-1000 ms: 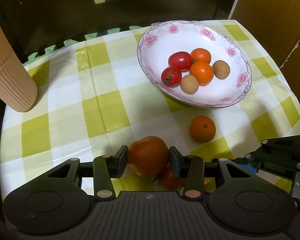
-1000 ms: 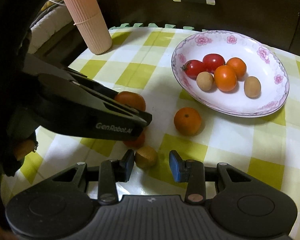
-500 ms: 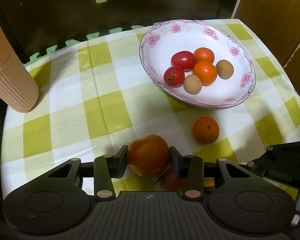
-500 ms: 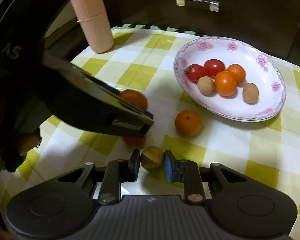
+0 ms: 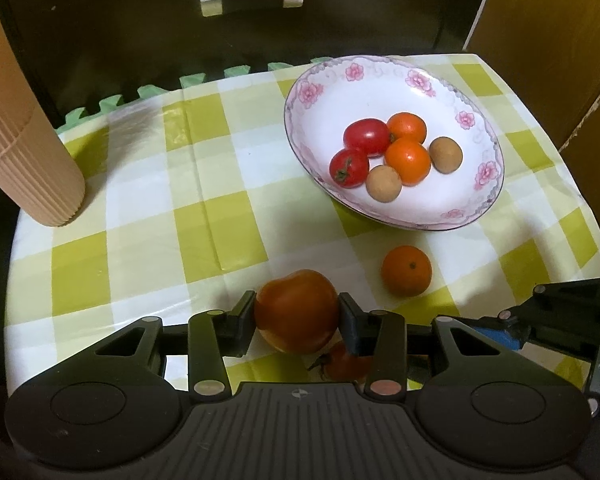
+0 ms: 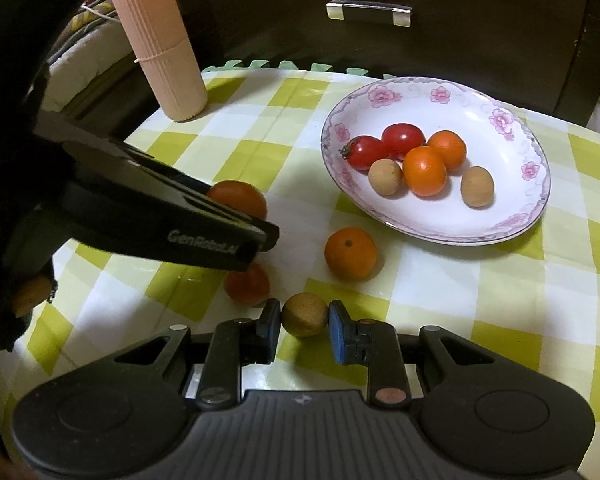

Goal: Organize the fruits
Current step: 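Grasp the brown round fruit with the right tool while the left tool grasps the large red tomato, then lift the brown fruit and large tomato and carry them toward the bowl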

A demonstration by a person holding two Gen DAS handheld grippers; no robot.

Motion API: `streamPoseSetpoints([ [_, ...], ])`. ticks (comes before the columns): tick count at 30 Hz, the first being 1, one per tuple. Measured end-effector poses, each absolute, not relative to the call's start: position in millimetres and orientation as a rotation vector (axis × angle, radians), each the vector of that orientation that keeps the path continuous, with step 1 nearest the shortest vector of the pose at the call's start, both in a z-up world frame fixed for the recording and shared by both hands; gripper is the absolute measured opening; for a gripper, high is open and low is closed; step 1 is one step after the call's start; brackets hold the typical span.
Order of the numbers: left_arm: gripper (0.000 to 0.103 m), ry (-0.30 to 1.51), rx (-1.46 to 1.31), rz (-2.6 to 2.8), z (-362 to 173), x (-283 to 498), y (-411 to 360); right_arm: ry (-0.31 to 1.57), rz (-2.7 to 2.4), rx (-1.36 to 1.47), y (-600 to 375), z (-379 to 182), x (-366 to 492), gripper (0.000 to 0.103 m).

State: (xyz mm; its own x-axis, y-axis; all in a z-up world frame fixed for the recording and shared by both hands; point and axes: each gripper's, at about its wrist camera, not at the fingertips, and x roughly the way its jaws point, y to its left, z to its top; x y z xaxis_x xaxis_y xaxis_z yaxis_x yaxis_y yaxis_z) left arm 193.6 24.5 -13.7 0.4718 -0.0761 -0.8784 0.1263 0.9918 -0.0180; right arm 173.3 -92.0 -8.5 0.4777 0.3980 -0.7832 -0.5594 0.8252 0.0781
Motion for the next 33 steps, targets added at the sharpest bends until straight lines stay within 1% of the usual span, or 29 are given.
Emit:
streamPoseSetpoints([
  [21, 0.052, 1.090, 0.130, -0.092, -25.9, 192.8, 21.8, 0.904, 0.540, -0.250, -95.5, -17.4, 176.5, 0.026],
  [33, 0.051, 1.067, 0.163, -0.101, -25.7, 190.5, 18.4, 0.894, 0.542, -0.243, -95.8, -15.7, 175.4, 0.026],
])
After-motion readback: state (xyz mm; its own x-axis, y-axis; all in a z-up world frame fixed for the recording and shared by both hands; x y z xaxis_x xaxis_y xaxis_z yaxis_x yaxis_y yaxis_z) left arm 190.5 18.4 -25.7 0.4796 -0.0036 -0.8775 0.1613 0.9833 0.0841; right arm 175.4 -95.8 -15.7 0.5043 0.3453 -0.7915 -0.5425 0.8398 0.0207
